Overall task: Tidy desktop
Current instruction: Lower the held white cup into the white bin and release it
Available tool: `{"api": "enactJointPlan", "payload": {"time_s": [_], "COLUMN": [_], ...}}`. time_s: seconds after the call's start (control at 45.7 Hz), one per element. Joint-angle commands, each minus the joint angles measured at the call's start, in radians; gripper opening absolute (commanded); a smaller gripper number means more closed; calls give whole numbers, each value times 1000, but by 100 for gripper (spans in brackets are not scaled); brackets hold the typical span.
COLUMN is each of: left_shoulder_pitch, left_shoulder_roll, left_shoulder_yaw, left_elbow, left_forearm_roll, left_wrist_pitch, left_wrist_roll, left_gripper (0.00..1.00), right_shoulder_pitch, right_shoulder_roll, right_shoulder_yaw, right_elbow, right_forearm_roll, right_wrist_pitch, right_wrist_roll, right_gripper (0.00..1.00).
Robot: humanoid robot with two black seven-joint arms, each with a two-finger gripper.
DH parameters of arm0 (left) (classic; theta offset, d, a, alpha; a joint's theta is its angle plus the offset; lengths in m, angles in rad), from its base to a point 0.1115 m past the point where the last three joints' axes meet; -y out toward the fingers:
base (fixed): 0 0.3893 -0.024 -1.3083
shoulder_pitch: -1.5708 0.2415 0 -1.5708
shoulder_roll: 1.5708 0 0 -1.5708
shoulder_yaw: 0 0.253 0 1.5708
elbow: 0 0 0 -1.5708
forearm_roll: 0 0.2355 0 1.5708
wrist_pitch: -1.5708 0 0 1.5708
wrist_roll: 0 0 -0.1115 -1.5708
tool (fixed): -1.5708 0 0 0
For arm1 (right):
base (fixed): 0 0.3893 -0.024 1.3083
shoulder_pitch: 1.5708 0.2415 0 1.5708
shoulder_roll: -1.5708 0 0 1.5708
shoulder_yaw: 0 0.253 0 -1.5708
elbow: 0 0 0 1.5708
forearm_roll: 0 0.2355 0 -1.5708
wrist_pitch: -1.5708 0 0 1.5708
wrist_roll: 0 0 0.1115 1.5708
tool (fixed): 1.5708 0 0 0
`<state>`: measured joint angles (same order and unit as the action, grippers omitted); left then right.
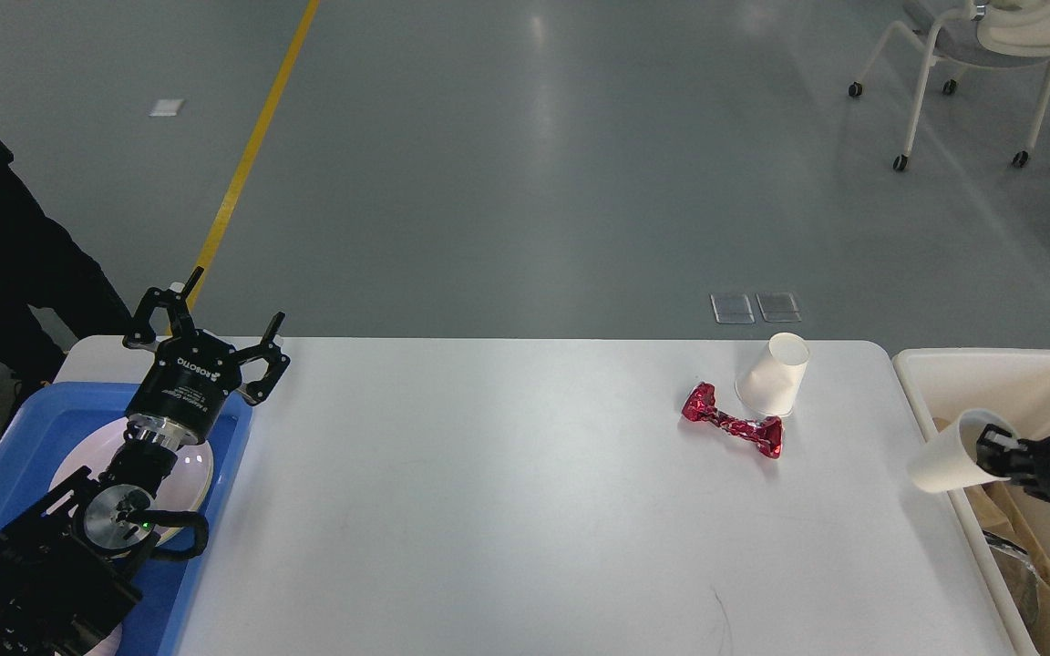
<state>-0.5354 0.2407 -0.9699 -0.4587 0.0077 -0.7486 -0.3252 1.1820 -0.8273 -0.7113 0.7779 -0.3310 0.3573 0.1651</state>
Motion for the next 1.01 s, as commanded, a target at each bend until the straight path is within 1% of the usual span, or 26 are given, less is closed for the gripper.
{"api": "enactJointPlan", "payload": {"time_s": [0.0, 0.066, 0.088, 0.131, 0.175, 0.241, 0.285, 0.329, 0.482, 0.504, 0.569, 0.657, 0.723, 0.767, 0.788, 0.832, 0.898, 0.986], "left_shoulder_pitch": [0, 0, 0, 0, 0, 0, 0, 0, 0, 0, 0, 0, 0, 0, 0, 0, 0, 0], "left_shoulder_roll": [0, 0, 0, 0, 0, 0, 0, 0, 0, 0, 0, 0, 0, 0, 0, 0, 0, 0], "left_shoulder_yaw": [-1, -1, -1, -1, -1, -1, -1, -1, 0, -1, 0, 0, 0, 0, 0, 0, 0, 0], "left_elbow": [0, 0, 0, 0, 0, 0, 0, 0, 0, 0, 0, 0, 0, 0, 0, 0, 0, 0], "left_forearm_roll": [0, 0, 0, 0, 0, 0, 0, 0, 0, 0, 0, 0, 0, 0, 0, 0, 0, 0], "left_wrist_pitch": [0, 0, 0, 0, 0, 0, 0, 0, 0, 0, 0, 0, 0, 0, 0, 0, 0, 0], "left_wrist_roll": [0, 0, 0, 0, 0, 0, 0, 0, 0, 0, 0, 0, 0, 0, 0, 0, 0, 0], "left_gripper": [100, 100, 100, 100, 100, 100, 100, 100, 100, 100, 100, 100, 100, 100, 100, 100, 100, 100], "right_shoulder_pitch": [324, 549, 664, 811, 931, 1070, 1129, 1159, 1128, 1105, 977, 715, 471, 289, 166, 5, -207, -445], "right_shoulder_roll": [-96, -119, -124, -125, -116, -89, -70, -58, -62, -65, -98, -165, -159, -139, -116, -73, 6, 143], "right_shoulder_yaw": [-63, -128, -157, -195, -229, -273, -303, -333, -393, -401, -409, -389, -376, -363, -349, -324, -301, -278], "right_elbow": [-3, -8, -5, -2, 0, -2, 1, 0, -6, -14, -46, -147, -215, -250, -273, -316, -416, -599], "right_forearm_roll": [-54, -164, -221, -284, -339, -407, -450, -474, -482, -482, -477, -474, -433, -363, -297, -194, -71, 56], "right_wrist_pitch": [300, 435, 486, 547, 601, 603, 603, 603, 603, 603, 496, 292, 114, 14, -47, -109, -175, -209], "right_wrist_roll": [1, 10, 17, 31, 51, 82, 105, 117, 117, 116, 117, 117, 119, 117, 114, 111, 106, 105], "right_gripper": [0, 0, 0, 0, 0, 0, 0, 0, 0, 0, 0, 0, 0, 0, 0, 0, 0, 0]}}
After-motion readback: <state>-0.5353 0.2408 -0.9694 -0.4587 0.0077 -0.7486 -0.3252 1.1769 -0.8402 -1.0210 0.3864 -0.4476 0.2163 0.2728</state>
